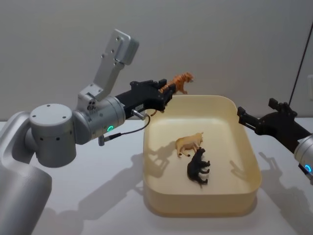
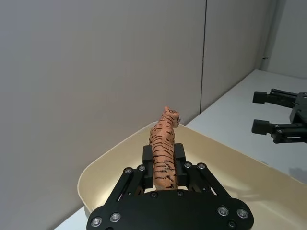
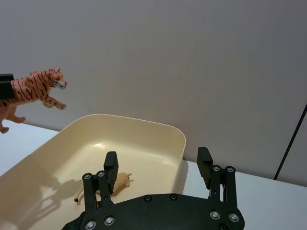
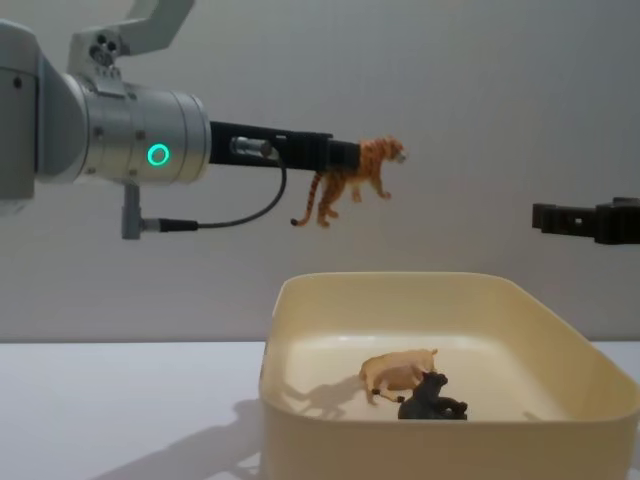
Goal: Pick up the toy alternately with two hands and place it into the central storage box.
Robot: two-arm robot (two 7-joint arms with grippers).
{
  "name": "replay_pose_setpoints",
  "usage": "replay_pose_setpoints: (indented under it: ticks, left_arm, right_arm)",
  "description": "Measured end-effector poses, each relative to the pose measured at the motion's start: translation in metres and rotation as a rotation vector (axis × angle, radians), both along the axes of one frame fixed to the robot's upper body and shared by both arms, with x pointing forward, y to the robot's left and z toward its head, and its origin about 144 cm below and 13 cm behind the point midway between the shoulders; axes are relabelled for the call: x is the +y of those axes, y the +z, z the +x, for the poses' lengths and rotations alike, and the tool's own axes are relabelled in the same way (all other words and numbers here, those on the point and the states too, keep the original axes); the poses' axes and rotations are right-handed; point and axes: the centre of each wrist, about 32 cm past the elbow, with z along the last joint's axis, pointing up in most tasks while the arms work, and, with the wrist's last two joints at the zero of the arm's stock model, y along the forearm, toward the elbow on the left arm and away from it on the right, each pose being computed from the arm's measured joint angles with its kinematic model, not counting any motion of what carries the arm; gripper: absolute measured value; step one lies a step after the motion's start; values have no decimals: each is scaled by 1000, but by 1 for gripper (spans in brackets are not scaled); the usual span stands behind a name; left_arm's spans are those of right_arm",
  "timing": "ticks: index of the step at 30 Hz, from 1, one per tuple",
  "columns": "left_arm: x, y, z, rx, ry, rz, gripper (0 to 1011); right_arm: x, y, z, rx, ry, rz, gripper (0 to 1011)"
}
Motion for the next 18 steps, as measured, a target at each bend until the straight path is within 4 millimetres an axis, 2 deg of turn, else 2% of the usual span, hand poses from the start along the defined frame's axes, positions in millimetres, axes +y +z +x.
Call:
replay_pose_setpoints:
  ticks: [9,12,13,16,18]
  left_arm:
    - [-5,-5,6,-13,-42,-1,235]
    - [-7,-7,7,-21,-52,-2,288]
    - [-7,-7,8,-25,-56,-3,340]
    - [-9,-9,9,-30,-62,-3,399]
    - [-9,-9,10,-32,-65,-4,476]
  right_arm:
    - [0,0,0,0,0,0,1001]
    - [0,0,0,0,0,0,1001]
    - [0,0,0,0,0,0,1001]
    - [0,0,0,0,0,0,1001]
    - [0,0,0,0,0,0,1001]
